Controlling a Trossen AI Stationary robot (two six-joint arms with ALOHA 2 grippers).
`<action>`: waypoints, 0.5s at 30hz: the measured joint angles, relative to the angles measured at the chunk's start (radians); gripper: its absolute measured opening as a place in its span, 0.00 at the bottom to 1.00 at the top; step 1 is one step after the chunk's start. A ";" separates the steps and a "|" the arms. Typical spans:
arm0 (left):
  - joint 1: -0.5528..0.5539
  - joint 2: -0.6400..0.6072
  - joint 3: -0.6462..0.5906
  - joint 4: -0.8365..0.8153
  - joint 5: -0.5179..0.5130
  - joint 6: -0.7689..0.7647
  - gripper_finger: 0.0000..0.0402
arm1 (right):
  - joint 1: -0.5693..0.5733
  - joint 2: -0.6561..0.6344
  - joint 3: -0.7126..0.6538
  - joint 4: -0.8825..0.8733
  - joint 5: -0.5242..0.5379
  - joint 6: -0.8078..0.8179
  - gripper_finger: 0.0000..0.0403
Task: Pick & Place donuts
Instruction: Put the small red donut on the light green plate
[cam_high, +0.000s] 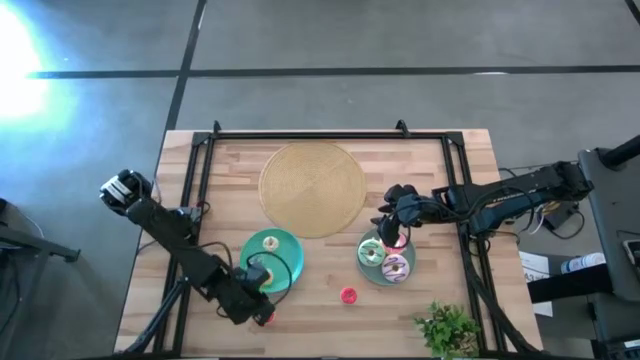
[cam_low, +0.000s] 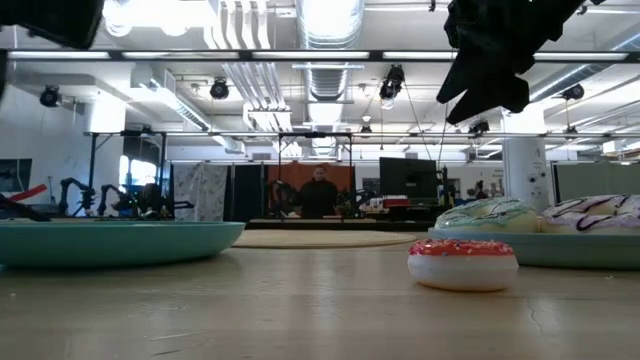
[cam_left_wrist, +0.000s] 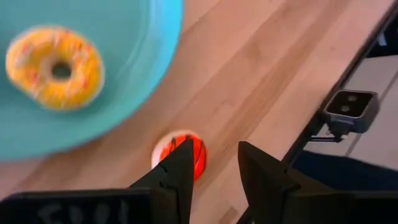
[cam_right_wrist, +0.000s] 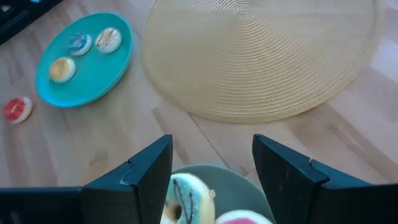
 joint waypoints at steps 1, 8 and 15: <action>-0.010 0.004 0.001 -0.007 0.002 -0.029 0.24 | 0.007 0.000 0.000 0.000 -0.022 -0.008 0.53; -0.067 -0.017 0.001 -0.060 0.005 -0.156 0.24 | 0.088 0.089 -0.006 0.060 -0.238 -0.108 0.53; -0.069 -0.066 -0.009 -0.268 -0.012 -0.252 0.24 | 0.154 0.333 0.058 0.216 -0.339 -0.035 0.53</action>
